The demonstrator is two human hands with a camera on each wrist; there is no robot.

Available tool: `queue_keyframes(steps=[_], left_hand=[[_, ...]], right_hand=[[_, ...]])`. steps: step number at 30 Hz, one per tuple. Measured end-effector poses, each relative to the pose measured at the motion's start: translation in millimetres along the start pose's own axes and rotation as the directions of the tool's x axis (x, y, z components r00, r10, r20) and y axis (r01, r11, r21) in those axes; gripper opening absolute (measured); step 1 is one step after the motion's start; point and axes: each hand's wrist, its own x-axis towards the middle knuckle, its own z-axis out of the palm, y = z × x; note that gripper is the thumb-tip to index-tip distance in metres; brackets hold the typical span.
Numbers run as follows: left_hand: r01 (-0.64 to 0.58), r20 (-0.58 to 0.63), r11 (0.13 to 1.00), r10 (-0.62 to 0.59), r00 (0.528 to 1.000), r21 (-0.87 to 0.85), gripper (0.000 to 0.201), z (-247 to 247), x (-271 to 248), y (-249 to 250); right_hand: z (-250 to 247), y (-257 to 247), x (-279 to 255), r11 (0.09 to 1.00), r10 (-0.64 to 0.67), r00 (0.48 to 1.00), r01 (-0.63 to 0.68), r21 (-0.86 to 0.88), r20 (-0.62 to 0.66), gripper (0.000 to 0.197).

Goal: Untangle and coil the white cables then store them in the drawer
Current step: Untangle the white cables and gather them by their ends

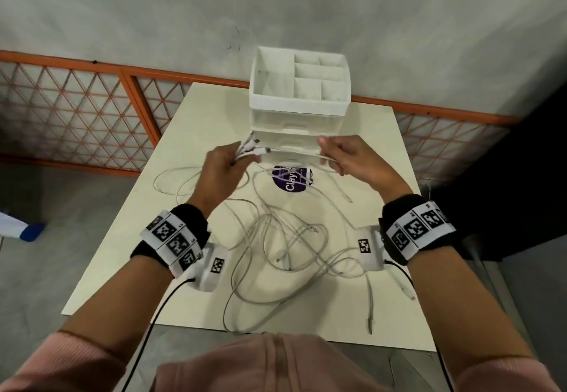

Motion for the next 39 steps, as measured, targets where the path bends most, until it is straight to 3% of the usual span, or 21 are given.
queue_keyframes(steps=[2, 5, 7, 10, 14, 17, 19, 22, 24, 26, 28, 29, 30, 32, 35, 37, 39], left_hand=[[-0.033, -0.105, 0.998, 0.038, 0.994, 0.048, 0.014, -14, 2, -11], [0.012, -0.249, 0.999, -0.003, 0.969, 0.037, 0.015, -35, 8, -24], [0.035, -0.254, 0.999, -0.024, 0.967, 0.037, 0.014, -46, 11, -32], [0.060, -0.139, 0.990, -0.042, 0.989, 0.124, 0.019, -54, 8, -44], [0.152, 0.074, 0.978, -0.164, 0.984, 0.143, 0.044, -54, -3, -66], [0.179, 0.145, 0.937, -0.230, 0.962, 0.300, 0.027, -53, -9, -70], [0.225, 0.113, 0.903, -0.283, 0.952, 0.366, 0.025, -51, -13, -68], [0.299, 0.120, 0.839, -0.391, 0.913, 0.454, 0.023, -51, -12, -71], [0.231, 0.322, 0.818, -0.443, 0.836, 0.526, 0.019, -52, -13, -70], [0.130, 0.559, 0.822, -0.483, 0.674, 0.554, 0.019, -47, -18, -67], [0.115, 0.678, 0.834, -0.512, 0.527, 0.540, 0.013, -38, -24, -68], [0.123, 0.711, 0.844, -0.510, 0.484, 0.521, 0.026, -34, -26, -72], [0.125, 0.727, 0.854, -0.499, 0.472, 0.506, 0.041, -31, -27, -75], [0.148, 0.700, 0.865, -0.478, 0.531, 0.479, 0.048, -25, -28, -76], [0.195, 0.601, 0.873, -0.455, 0.657, 0.448, 0.027, -19, -23, -68], [0.193, 0.544, 0.879, -0.428, 0.721, 0.436, 0.029, -15, -20, -64], [0.207, 0.504, 0.882, -0.419, 0.756, 0.423, 0.029, -11, -17, -61]], right_hand=[[-9, 17, -4, 0.990, 0.076, 0.996, -0.081, -0.115, -0.046, 0.058], [-21, 39, -9, 0.961, 0.149, 0.973, -0.184, -0.205, -0.176, 0.059], [-29, 49, -13, 0.963, 0.124, 0.958, -0.179, -0.201, -0.260, 0.056], [-32, 57, -16, 0.977, 0.090, 0.954, -0.140, -0.161, -0.287, 0.052], [-26, 74, -31, 0.969, 0.147, 0.966, -0.184, -0.164, -0.212, 0.047], [-15, 92, -49, 0.931, 0.290, 0.953, -0.302, -0.206, -0.087, 0.053], [-5, 106, -61, 0.891, 0.396, 0.918, -0.391, -0.231, -0.026, 0.056], [14, 131, -78, 0.800, 0.565, 0.818, -0.512, -0.314, 0.106, 0.052], [28, 146, -89, 0.762, 0.627, 0.748, -0.533, -0.367, 0.218, 0.047], [39, 157, -95, 0.753, 0.644, 0.709, -0.522, -0.401, 0.288, 0.041], [47, 164, -94, 0.742, 0.653, 0.684, -0.494, -0.453, 0.324, 0.035], [50, 165, -90, 0.740, 0.650, 0.687, -0.477, -0.474, 0.323, 0.032], [51, 166, -85, 0.744, 0.638, 0.711, -0.467, -0.478, 0.298, 0.030], [55, 162, -72, 0.777, 0.579, 0.787, -0.453, -0.437, 0.213, 0.029], [69, 147, -51, 0.834, 0.470, 0.875, -0.395, -0.384, 0.120, 0.021], [85, 135, -37, 0.864, 0.406, 0.910, -0.350, -0.362, 0.088, 0.011], [105, 128, -25, 0.914, 0.348, 0.928, -0.303, -0.272, 0.135, 0.019]])
